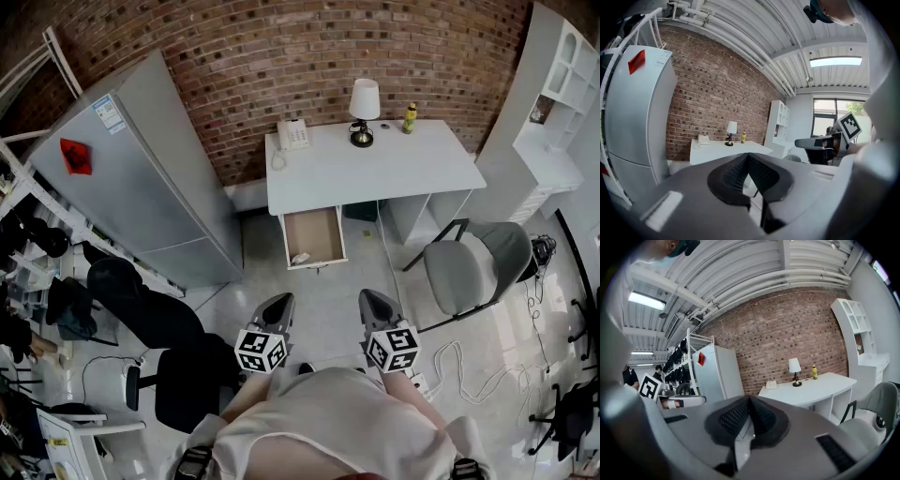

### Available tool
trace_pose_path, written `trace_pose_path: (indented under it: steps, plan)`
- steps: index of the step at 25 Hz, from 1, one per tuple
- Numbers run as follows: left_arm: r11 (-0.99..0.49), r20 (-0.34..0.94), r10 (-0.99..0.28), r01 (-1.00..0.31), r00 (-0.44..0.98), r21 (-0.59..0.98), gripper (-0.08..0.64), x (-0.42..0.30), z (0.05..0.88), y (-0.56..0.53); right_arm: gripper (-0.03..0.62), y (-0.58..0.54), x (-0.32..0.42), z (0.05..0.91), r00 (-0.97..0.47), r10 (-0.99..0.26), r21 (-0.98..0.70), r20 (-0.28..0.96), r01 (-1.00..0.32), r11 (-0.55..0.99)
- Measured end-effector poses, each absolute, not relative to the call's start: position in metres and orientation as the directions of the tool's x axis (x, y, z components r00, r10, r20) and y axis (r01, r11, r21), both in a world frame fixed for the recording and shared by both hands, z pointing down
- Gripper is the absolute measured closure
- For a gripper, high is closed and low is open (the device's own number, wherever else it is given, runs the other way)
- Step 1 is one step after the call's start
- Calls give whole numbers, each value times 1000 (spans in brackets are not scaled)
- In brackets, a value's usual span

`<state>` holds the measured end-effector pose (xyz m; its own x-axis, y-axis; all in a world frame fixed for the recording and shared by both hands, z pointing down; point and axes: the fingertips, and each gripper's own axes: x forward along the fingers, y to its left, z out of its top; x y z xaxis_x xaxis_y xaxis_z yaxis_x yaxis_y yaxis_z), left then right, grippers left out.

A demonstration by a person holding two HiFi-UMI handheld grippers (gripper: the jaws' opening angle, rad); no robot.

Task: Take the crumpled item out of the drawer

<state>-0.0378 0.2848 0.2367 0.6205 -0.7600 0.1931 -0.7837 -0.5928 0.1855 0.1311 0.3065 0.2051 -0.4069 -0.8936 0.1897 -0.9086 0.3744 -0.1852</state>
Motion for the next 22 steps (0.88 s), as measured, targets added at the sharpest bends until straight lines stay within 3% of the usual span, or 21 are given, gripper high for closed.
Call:
trace_pose_path:
  steps: [22]
  plan:
    - [-602,155,-759,-772,632,203,551,-68,235,290,581,304,95,205,-392,-903,-176,176,-915,363]
